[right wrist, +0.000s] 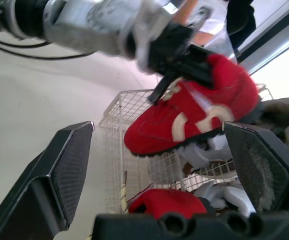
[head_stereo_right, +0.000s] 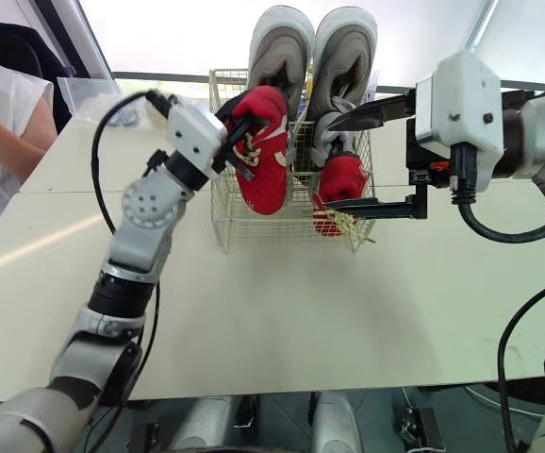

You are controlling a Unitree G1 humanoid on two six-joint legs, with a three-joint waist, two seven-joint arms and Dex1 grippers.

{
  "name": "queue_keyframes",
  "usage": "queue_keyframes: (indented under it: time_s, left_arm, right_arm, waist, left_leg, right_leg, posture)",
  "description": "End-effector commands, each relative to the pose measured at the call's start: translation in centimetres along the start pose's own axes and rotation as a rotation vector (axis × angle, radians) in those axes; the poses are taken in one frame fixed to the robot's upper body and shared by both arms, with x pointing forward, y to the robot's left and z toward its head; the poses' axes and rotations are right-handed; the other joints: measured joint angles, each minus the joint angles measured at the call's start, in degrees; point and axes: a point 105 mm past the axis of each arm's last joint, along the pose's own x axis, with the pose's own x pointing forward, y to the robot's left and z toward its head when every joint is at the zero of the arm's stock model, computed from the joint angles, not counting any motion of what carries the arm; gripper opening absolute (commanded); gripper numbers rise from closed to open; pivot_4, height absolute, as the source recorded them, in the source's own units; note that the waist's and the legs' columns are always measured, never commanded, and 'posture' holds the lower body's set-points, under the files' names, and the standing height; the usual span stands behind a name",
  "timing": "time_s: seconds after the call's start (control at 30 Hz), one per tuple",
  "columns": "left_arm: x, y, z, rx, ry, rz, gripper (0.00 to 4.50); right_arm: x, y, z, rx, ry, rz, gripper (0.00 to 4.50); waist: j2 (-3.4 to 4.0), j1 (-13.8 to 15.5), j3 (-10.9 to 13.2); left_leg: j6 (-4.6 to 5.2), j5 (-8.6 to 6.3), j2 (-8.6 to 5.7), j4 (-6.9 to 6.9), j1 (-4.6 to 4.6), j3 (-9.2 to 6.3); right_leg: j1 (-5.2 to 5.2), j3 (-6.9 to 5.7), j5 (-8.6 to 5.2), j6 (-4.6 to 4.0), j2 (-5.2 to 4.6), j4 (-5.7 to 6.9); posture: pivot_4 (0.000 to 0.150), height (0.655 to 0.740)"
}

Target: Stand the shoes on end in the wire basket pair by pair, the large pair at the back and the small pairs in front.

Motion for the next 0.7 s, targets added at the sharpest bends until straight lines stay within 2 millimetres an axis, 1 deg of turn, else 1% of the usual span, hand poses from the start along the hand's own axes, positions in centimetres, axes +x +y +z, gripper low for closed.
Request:
queue_keyframes:
  time_s: [0.03, 0.1, 0.17, 0.23, 0.3, 0.33, 0.43, 0.57, 0.67, 0.7]
  left_arm:
    - [-1.0, -0.9, -1.0, 0.082, 0.030, 0.008, 0.01]
    - [-1.9, -0.8, -1.7, 0.143, 0.057, 0.062, 0.01]
    - [-2.7, -1.4, -2.7, 0.175, 0.097, 0.058, 0.01]
    - [-4.1, -2.3, -4.0, 0.149, 0.156, 0.067, 0.01]
    - [-5.2, -3.1, -4.9, 0.091, 0.208, 0.076, 0.01]
    - [-5.6, -3.2, -5.2, 0.061, 0.230, 0.085, 0.01]
    - [-6.4, -3.6, -5.6, 0.017, 0.274, 0.086, 0.01]
    - [-8.0, -3.6, -5.9, 0.013, 0.329, 0.091, 0.01]
    - [-8.5, -3.0, -5.7, 0.014, 0.335, 0.104, 1.13]
    - [-8.7, -2.8, -5.7, 0.001, 0.336, 0.107, 1.62]
  right_arm:
    - [-0.6, -0.2, 1.0, -0.036, -0.005, -0.029, 4.50]
    - [-0.6, -0.2, 0.9, -0.035, -0.007, -0.027, 4.50]
    - [-0.6, -0.2, 0.9, -0.034, -0.008, -0.025, 4.50]
    - [-0.5, -0.2, 0.9, -0.034, -0.009, -0.024, 4.50]
    - [-0.5, -0.3, 0.7, -0.034, -0.006, -0.021, 4.50]
    - [-0.4, -0.3, 0.7, -0.034, -0.006, -0.018, 4.50]
    - [-0.4, -0.3, 0.7, -0.034, -0.008, -0.015, 4.50]
    - [-0.2, -0.4, 0.6, -0.032, -0.013, -0.012, 4.50]
    - [-0.1, -0.4, 0.5, -0.031, -0.013, -0.011, 4.50]
    - [-0.1, -0.4, 0.5, -0.030, -0.013, -0.011, 4.50]
  waist:
    - [0.06, 0.0, 0.0]
    - [0.08, -0.1, -0.1]
    - [0.14, -0.2, -0.1]
    - [0.32, -0.3, -0.3]
    - [0.48, -0.3, -0.5]
    - [0.60, -0.3, -0.6]
    - [0.56, -0.2, -0.6]
    - [0.60, -0.4, -0.6]
    - [0.63, -0.5, -0.7]
    - [0.63, -0.5, -0.6]
  left_leg:
    - [0.01, -0.01, 0.00, 0.03, 0.02, 0.00]
    - [0.03, -0.02, 0.01, 0.06, 0.05, 0.01]
    - [0.04, -0.03, 0.04, 0.07, 0.06, 0.01]
    - [0.06, -0.05, 0.09, 0.07, 0.10, 0.04]
    - [0.09, -0.08, 0.22, 0.07, 0.21, 0.14]
    - [0.11, -0.10, 0.27, 0.07, 0.33, 0.18]
    - [0.12, -0.13, 0.47, 0.03, 0.48, 0.35]
    - [0.10, -0.14, 0.61, 0.11, 0.49, 0.38]
    - [-0.04, -0.30, 0.72, 0.11, 0.53, 0.53]
    - [-0.06, -0.31, 0.77, 0.11, 0.53, 0.54]
  right_leg:
    - [0.03, -0.01, 0.00, 0.00, 0.01, 0.00]
    - [0.07, 0.00, 0.00, 0.00, 0.01, 0.00]
    - [0.08, -0.01, 0.00, 0.00, 0.03, 0.00]
    - [0.09, 0.00, 0.00, 0.00, 0.07, 0.00]
    - [0.14, -0.01, 0.00, 0.00, 0.11, 0.00]
    - [0.23, -0.01, 0.00, 0.00, 0.13, 0.00]
    - [0.23, -0.15, 0.00, -0.03, 0.14, 0.00]
    - [0.28, -0.42, 0.05, -0.13, 0.10, -0.04]
    - [0.24, -0.42, 0.05, -0.13, 0.09, -0.08]
    - [0.21, -0.44, 0.05, -0.13, 0.12, -0.08]
  posture:
    - [0.150, 0.7347]
    - [0.150, 0.7347]
    - [0.150, 0.7347]
    - [0.150, 0.7347]
    - [0.150, 0.7347]
    - [0.150, 0.7347]
    - [0.150, 0.7347]
    - [0.150, 0.7347]
    - [0.150, 0.7347]
    - [0.150, 0.7347]
